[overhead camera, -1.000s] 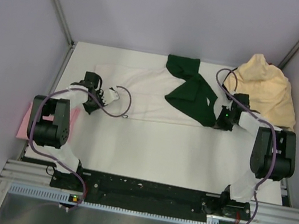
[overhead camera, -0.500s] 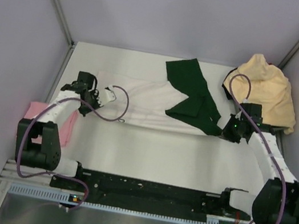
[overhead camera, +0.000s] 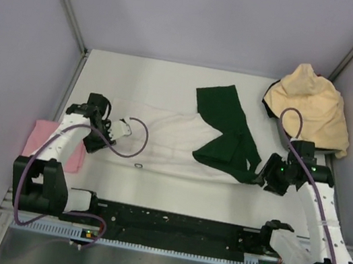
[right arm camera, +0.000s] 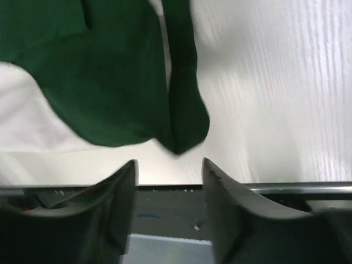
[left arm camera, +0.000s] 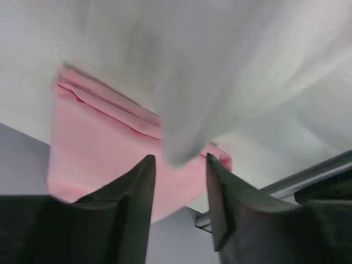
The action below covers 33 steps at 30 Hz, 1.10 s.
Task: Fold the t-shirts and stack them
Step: Fold the flattened tshirt in 1/3 of the way
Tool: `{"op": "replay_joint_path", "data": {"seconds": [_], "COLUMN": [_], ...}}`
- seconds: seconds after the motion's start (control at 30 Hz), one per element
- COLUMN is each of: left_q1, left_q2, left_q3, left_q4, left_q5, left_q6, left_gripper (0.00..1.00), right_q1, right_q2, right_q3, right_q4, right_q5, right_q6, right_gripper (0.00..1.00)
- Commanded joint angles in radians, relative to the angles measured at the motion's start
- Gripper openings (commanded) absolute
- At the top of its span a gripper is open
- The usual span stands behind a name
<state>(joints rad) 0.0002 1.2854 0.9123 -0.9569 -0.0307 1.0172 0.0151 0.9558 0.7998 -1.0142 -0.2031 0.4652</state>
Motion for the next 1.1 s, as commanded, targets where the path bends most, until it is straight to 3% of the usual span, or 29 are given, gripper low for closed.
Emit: {"op": "replay_joint_path", "data": {"seconds": [0.0, 0.03, 0.1, 0.2, 0.3, 0.37, 0.43, 0.5, 0.67, 0.9, 1.07], "left_q1": [0.004, 0.004, 0.006, -0.06, -0.219, -0.384, -0.543, -0.658, -0.802, -0.934, -0.967], "left_q2": [0.009, 0.014, 0.026, 0.069, 0.126, 0.172, 0.244, 0.319, 0.492, 0.759, 0.856], "left_q3": [0.014, 0.032, 0.103, 0.271, 0.417, 0.468, 0.511, 0.572, 0.674, 0.865, 0.889], "left_q4": [-0.089, -0.092, -0.117, -0.169, -0.163, -0.119, -0.06, 0.002, 0.275, 0.339, 0.391], "left_q5": [-0.074, -0.074, -0.054, 0.017, 0.112, 0.149, 0.207, 0.296, 0.449, 0.351, 0.308], "left_q6": [0.035, 0.035, 0.031, -0.02, -0.122, -0.196, -0.247, -0.299, -0.469, -0.54, -0.555], "left_gripper": [0.53, 0.55, 0.56, 0.56, 0.46, 0.26, 0.09, 0.04, 0.12, 0.29, 0.36], "right_q1": [-0.01, -0.01, -0.01, -0.01, -0.01, 0.008, 0.06, 0.094, 0.094, 0.036, -0.01], "right_q2": [-0.096, -0.132, -0.186, -0.186, -0.144, -0.123, -0.092, -0.046, 0.069, 0.155, 0.138], "right_q3": [0.085, 0.14, 0.25, 0.383, 0.33, 0.209, 0.094, -0.006, -0.166, -0.307, -0.344], "right_q4": [-0.115, -0.127, -0.116, -0.071, 0.046, 0.19, 0.337, 0.448, 0.554, 0.585, 0.589], "right_q5": [0.15, 0.224, 0.327, 0.32, 0.139, -0.006, -0.059, -0.084, -0.082, -0.073, -0.039], "right_q6": [0.056, 0.067, 0.067, 0.027, 0.055, 0.114, 0.173, 0.211, 0.191, 0.213, 0.213], "right_gripper": [0.66, 0.76, 0.81, 0.76, 0.44, 0.21, 0.06, 0.0, 0.0, 0.0, 0.0]}}
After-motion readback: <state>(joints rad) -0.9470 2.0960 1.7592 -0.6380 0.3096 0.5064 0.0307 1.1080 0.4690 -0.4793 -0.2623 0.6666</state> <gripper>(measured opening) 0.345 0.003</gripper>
